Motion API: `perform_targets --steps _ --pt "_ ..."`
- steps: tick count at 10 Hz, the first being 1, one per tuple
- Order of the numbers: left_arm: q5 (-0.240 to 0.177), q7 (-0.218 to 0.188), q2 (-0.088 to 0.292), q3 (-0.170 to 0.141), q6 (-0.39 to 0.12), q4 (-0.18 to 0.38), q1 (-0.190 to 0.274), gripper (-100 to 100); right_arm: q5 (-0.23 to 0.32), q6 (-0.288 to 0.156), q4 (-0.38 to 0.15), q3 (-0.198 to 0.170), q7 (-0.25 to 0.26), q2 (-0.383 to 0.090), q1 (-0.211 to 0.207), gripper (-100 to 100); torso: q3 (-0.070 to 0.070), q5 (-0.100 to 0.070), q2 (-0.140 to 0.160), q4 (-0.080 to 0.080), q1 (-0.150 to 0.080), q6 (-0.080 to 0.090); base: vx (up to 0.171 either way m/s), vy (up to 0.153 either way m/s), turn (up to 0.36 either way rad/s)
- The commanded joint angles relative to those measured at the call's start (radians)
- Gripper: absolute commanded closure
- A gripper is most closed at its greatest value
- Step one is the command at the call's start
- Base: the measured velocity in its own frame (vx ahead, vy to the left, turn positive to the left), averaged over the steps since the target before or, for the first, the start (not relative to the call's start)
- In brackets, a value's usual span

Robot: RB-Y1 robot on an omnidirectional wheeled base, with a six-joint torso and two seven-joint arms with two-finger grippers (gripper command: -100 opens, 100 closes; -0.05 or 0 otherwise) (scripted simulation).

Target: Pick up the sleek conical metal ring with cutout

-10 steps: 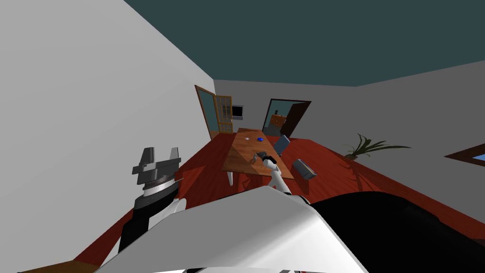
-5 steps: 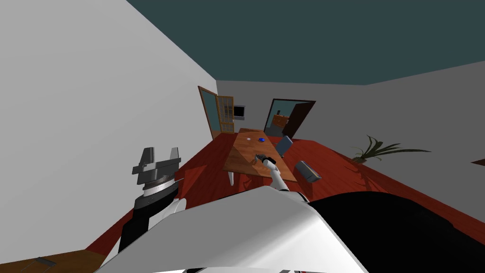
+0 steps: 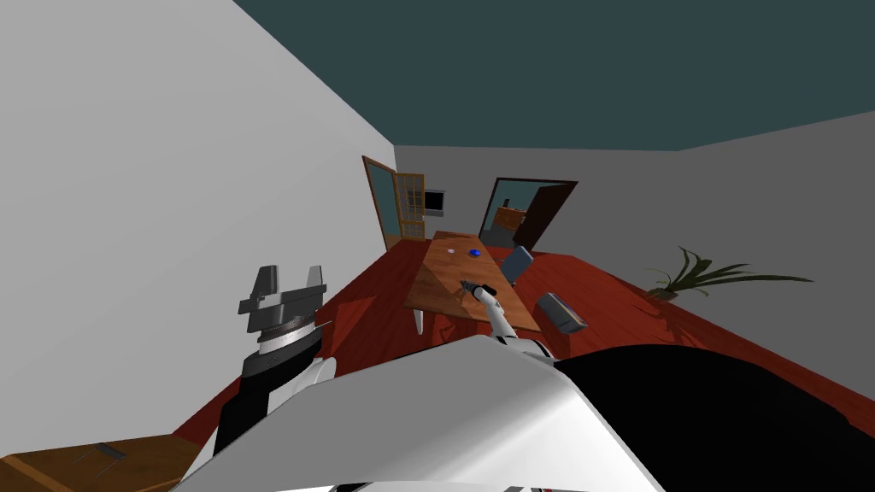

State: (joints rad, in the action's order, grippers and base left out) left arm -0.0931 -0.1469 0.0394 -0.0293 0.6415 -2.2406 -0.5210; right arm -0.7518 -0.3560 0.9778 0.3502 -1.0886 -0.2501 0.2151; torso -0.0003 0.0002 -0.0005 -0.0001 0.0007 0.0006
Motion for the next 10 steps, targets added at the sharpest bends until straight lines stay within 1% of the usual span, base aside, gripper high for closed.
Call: perform_targets --steps 1,3,5,6,7,8,9,10 --pt "0.000 0.000 0.000 0.000 0.000 0.000 0.000 0 -0.013 -0.023 -0.044 0.009 -0.035 -0.006 0.019 -100 0.000 0.000 0.000 0.000 0.000 0.000 0.003 0.008 0.064" --pt "0.000 0.000 0.000 0.000 0.000 0.000 0.000 0 -0.026 -0.044 -0.090 0.019 -0.069 -0.013 0.036 -100 0.000 0.000 0.000 0.000 0.000 0.000 0.001 0.004 0.044" --pt "0.000 0.000 0.000 0.000 0.000 0.000 0.000 0 -0.035 -0.058 -0.120 0.026 -0.092 -0.019 0.046 -100 0.000 0.000 0.001 0.000 -0.001 0.000 -0.003 -0.006 0.023" --pt "0.000 0.000 0.000 0.000 0.000 0.000 0.000 0 -0.028 -0.055 -0.105 0.025 -0.087 -0.016 0.041 -100 0.000 0.000 0.001 0.000 -0.001 0.000 -0.002 -0.005 0.002" --pt "0.000 0.000 0.000 0.000 0.000 0.000 0.000 0 -0.028 -0.057 -0.107 0.025 -0.089 -0.016 0.041 0 0.000 0.000 0.001 0.000 -0.001 0.000 0.000 0.000 0.000" --pt "0.000 0.000 0.000 0.000 0.000 0.000 0.000 0 -0.078 -0.042 -0.157 0.048 -0.039 -0.028 0.067 -100 0.000 0.000 0.001 0.000 -0.001 0.000 -0.010 -0.001 0.088" --pt "0.000 0.000 0.000 0.000 0.000 0.000 0.000 0 -0.086 -0.042 -0.164 0.048 -0.021 -0.028 0.067 -100 0.001 0.000 0.001 0.000 -0.001 0.000 -0.014 -0.007 0.044" --pt "0.000 0.000 0.000 0.000 0.000 0.000 0.000 0 -0.086 -0.042 -0.164 0.048 -0.015 -0.028 0.067 -100 0.001 0.000 0.001 0.000 -0.001 0.000 -0.009 -0.005 -0.010"
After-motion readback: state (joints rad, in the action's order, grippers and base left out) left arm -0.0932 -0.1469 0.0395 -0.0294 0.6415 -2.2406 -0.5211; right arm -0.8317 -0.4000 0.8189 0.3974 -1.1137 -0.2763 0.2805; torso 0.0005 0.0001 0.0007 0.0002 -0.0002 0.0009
